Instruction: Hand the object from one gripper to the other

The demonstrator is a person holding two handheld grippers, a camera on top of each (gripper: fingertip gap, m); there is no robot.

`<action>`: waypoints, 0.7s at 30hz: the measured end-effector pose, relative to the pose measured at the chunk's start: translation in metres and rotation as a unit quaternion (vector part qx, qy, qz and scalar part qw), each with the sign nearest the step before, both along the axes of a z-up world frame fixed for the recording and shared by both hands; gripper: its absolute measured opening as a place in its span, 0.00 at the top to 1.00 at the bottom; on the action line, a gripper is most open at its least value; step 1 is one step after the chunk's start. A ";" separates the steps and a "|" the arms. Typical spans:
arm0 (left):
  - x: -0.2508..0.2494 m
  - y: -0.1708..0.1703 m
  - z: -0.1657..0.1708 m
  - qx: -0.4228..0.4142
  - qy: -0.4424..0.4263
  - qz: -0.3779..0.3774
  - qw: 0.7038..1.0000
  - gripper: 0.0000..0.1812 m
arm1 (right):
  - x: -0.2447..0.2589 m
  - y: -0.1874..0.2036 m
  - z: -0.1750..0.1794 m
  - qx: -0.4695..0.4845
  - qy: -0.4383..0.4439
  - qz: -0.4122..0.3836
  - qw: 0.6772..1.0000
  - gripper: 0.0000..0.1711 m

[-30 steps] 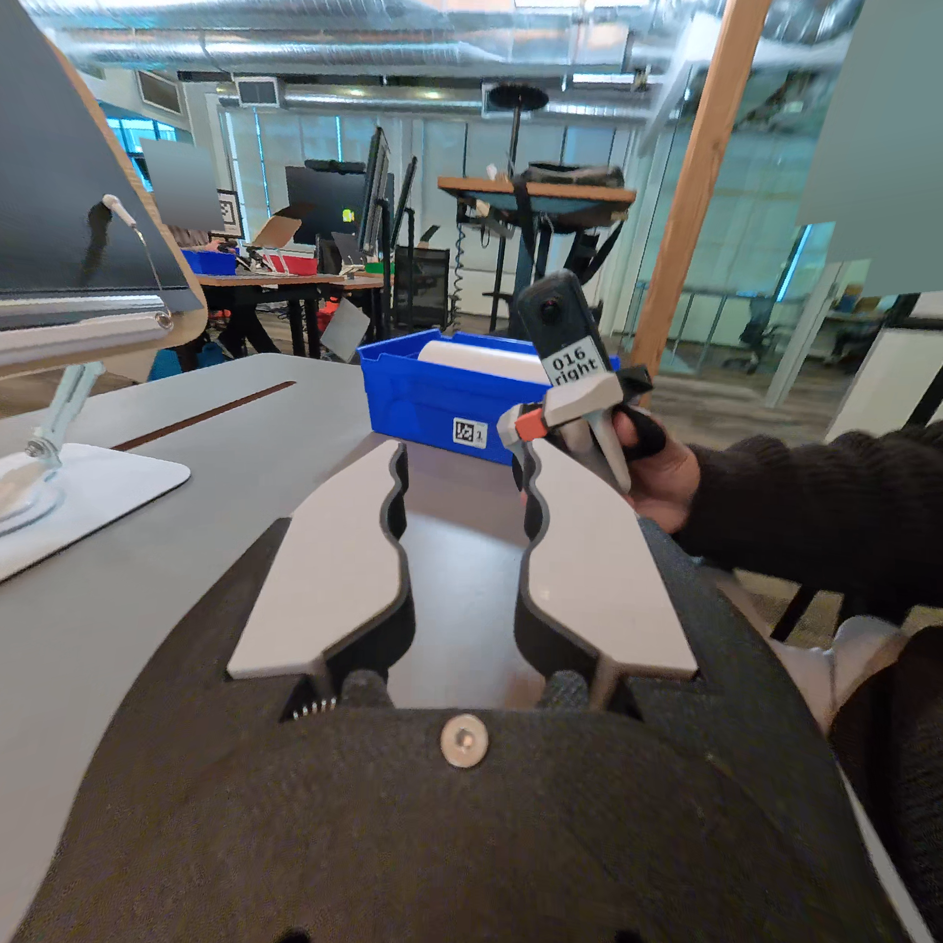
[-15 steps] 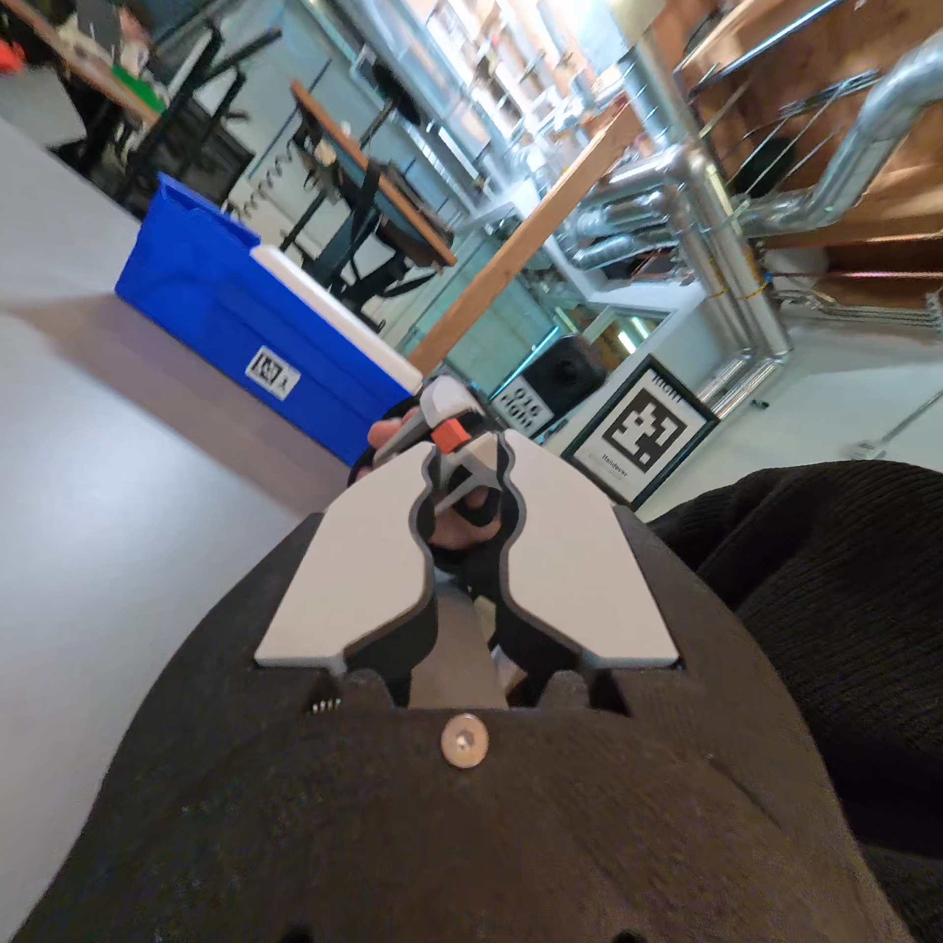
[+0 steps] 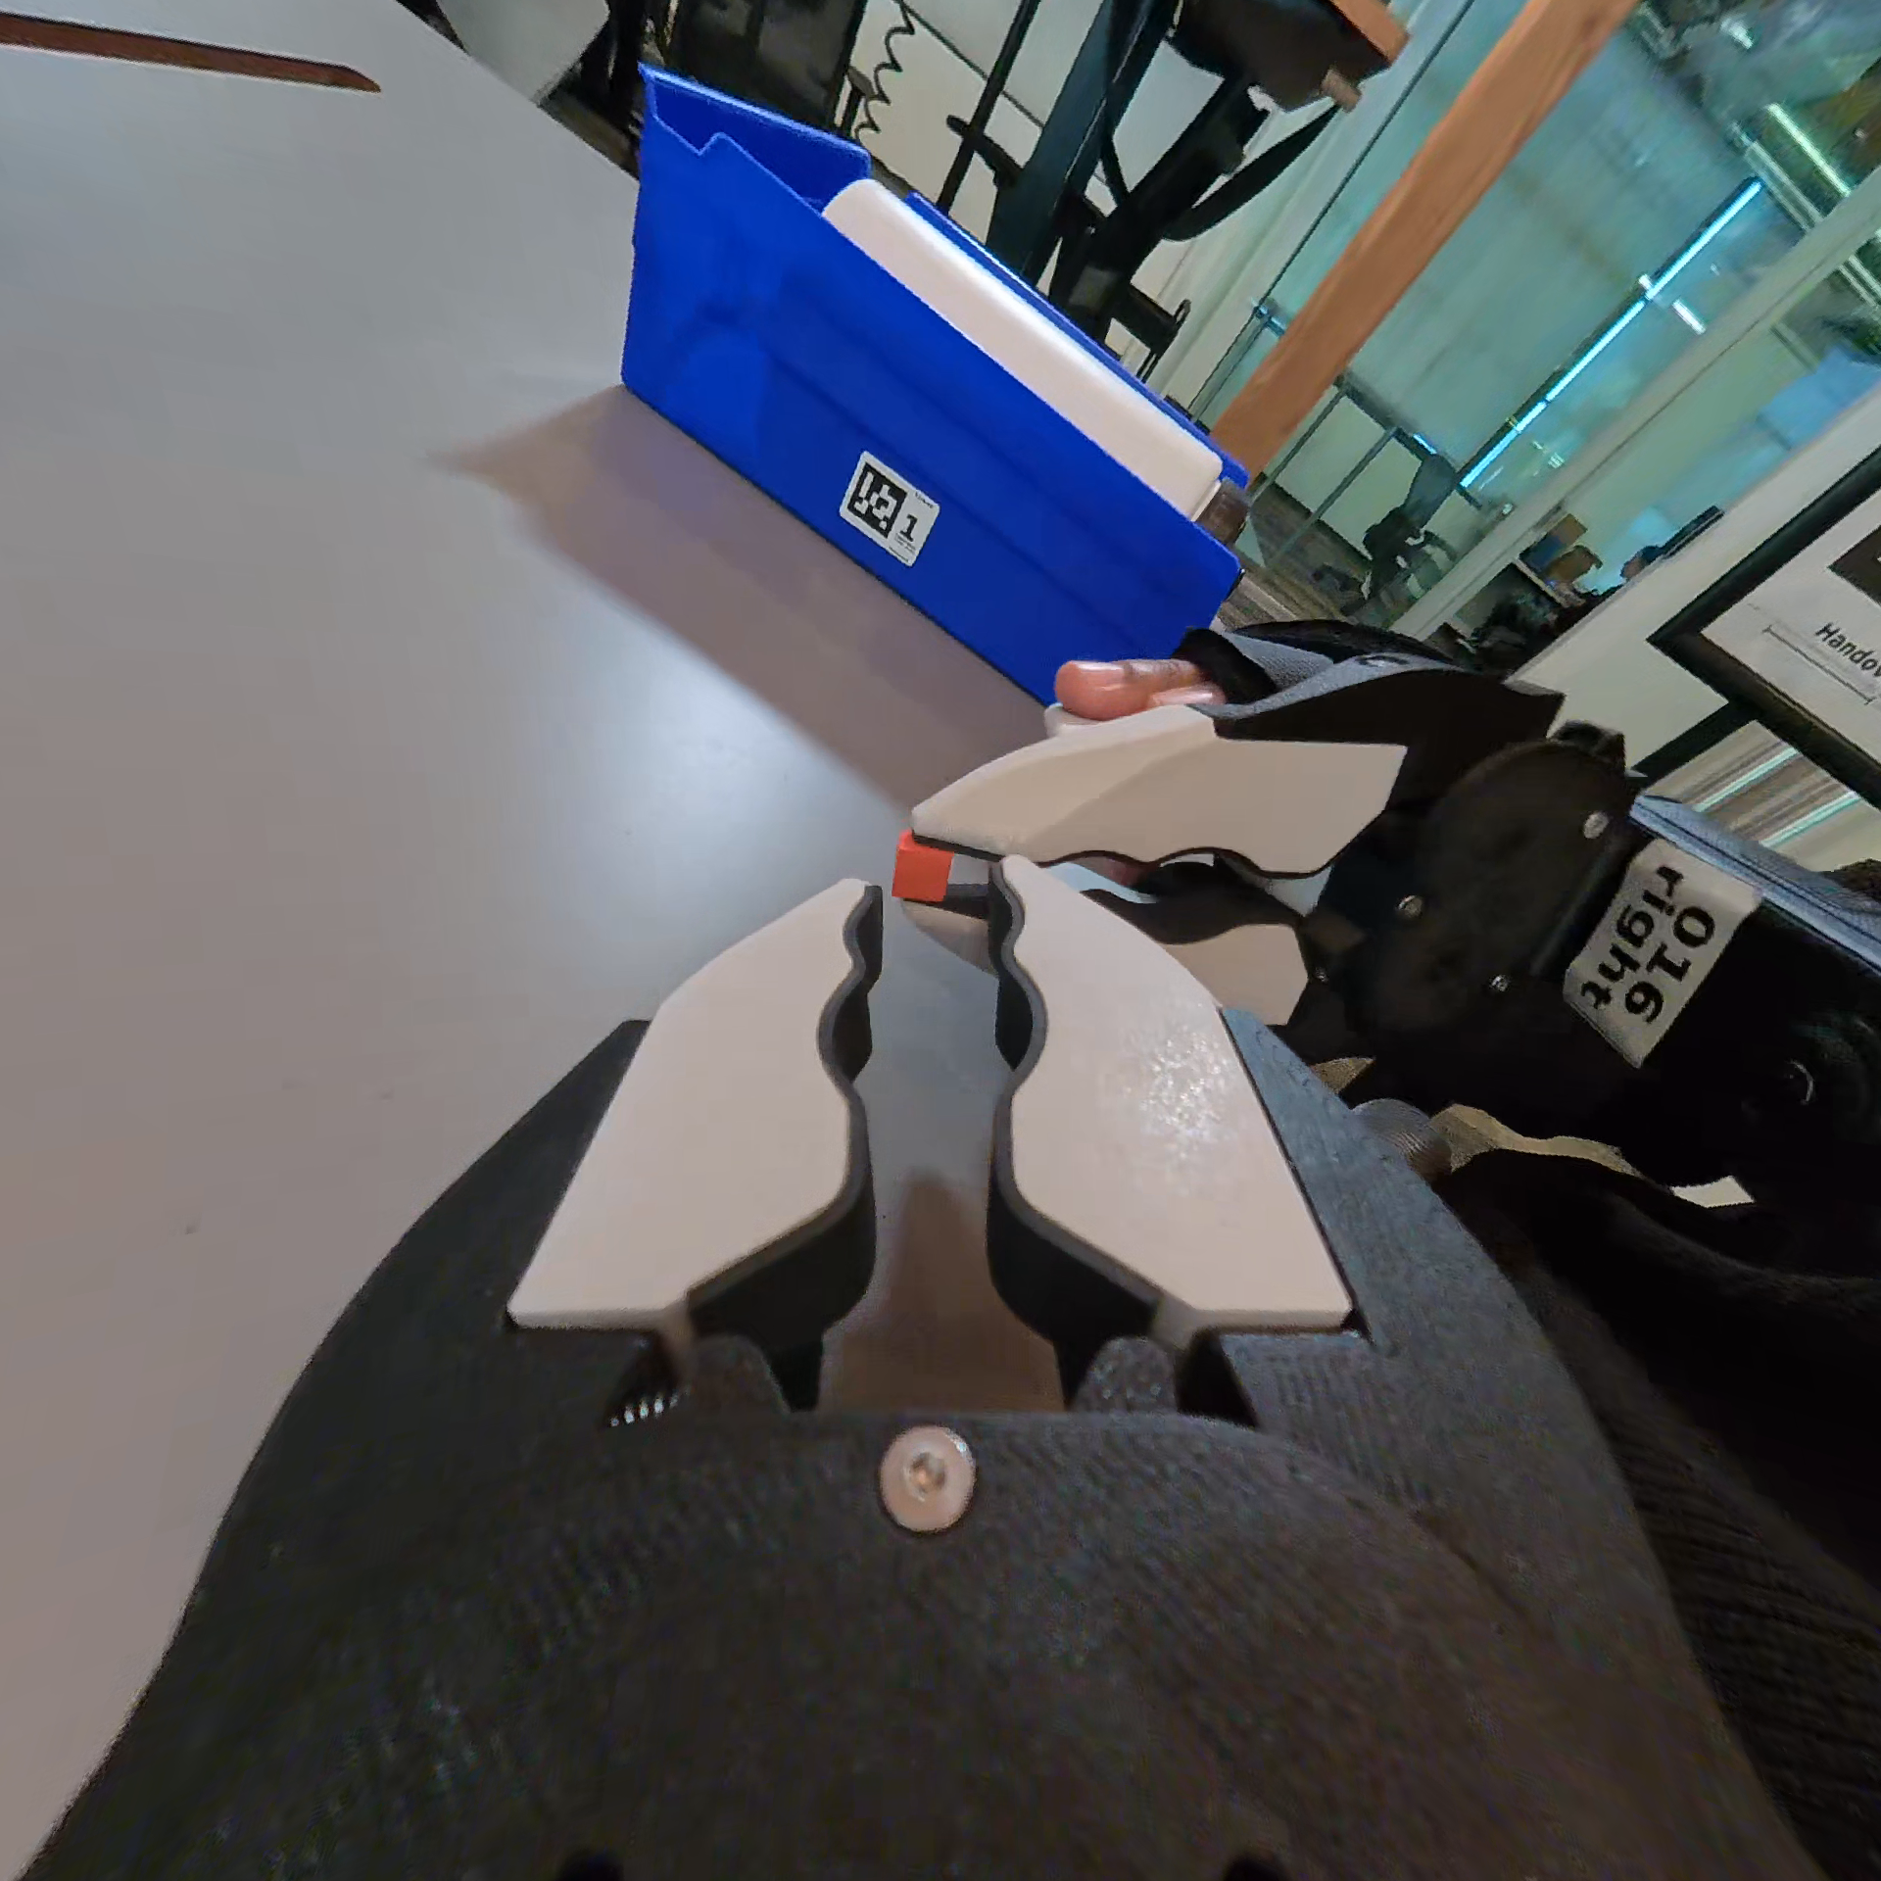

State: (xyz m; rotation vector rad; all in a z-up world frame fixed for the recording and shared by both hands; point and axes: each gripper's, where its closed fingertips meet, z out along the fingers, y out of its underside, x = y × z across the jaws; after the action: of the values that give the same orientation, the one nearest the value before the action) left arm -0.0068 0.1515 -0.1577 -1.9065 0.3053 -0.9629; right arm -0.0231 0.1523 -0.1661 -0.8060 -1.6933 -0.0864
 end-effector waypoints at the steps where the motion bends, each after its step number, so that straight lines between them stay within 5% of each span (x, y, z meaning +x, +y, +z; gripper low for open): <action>1: -0.001 0.000 0.000 0.003 0.001 0.001 1.000 0.87 | 0.000 0.000 0.001 0.005 0.000 -0.002 1.000 0.94; 21: 0.004 -0.002 0.006 0.058 0.046 -0.011 0.997 0.93 | -0.001 -0.007 0.010 -0.016 0.034 0.016 0.999 0.94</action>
State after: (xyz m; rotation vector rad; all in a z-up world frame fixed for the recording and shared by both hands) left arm -0.0025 0.1498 -0.1518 -1.8477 0.4277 -0.8547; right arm -0.0237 0.1450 -0.1563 -0.7964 -1.6455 -0.0099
